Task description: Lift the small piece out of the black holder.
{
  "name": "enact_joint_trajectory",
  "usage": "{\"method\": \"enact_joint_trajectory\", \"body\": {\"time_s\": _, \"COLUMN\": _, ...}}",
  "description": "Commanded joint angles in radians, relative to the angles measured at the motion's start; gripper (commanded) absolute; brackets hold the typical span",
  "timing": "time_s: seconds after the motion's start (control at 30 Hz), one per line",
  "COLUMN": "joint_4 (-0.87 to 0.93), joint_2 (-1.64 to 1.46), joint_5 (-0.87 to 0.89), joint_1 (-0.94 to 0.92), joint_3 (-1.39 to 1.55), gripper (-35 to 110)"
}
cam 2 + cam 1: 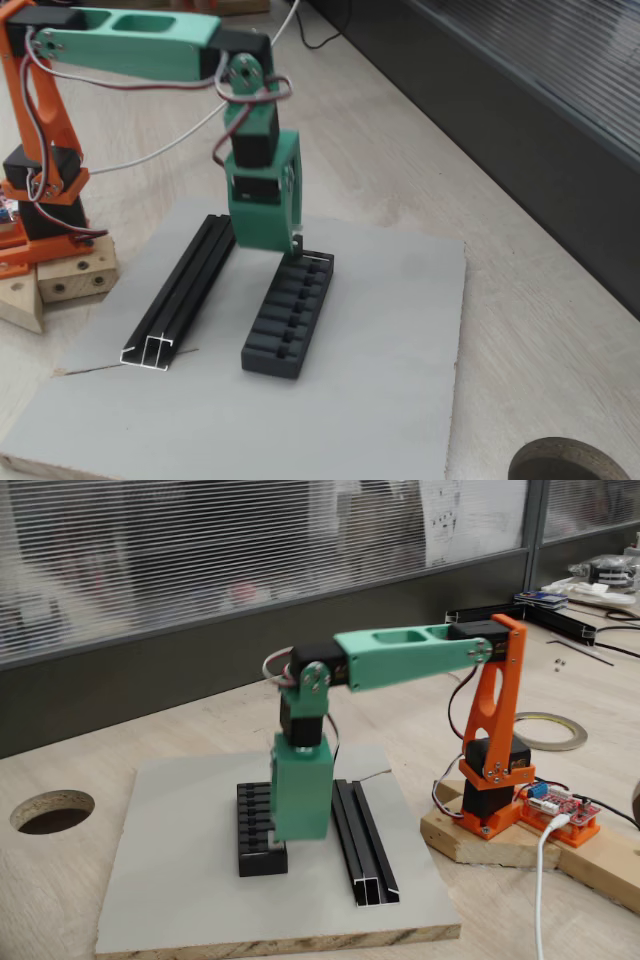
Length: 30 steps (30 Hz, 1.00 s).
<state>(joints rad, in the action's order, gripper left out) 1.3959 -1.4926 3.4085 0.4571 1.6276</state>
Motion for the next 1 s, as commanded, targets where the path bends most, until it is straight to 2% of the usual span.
{"method": "enact_joint_trajectory", "body": {"time_s": 0.0, "joint_4": -0.014, "joint_2": 0.014, "joint_5": -0.002, "joint_1": 0.003, "joint_3": -0.015, "gripper": 30}}
{"method": "enact_joint_trajectory", "body": {"time_s": 0.23, "joint_4": -0.066, "joint_2": 0.009, "joint_5": -0.009, "joint_1": 0.003, "joint_3": -0.006, "gripper": 30}}
{"method": "enact_joint_trajectory", "body": {"time_s": 0.43, "joint_4": -0.069, "joint_2": 0.018, "joint_5": -0.129, "joint_1": 0.002, "joint_3": -0.011, "gripper": 30}}
{"method": "enact_joint_trajectory", "body": {"time_s": 0.97, "joint_4": -0.066, "joint_2": 0.009, "joint_5": -0.124, "joint_1": -0.081, "joint_3": -0.017, "gripper": 30}}
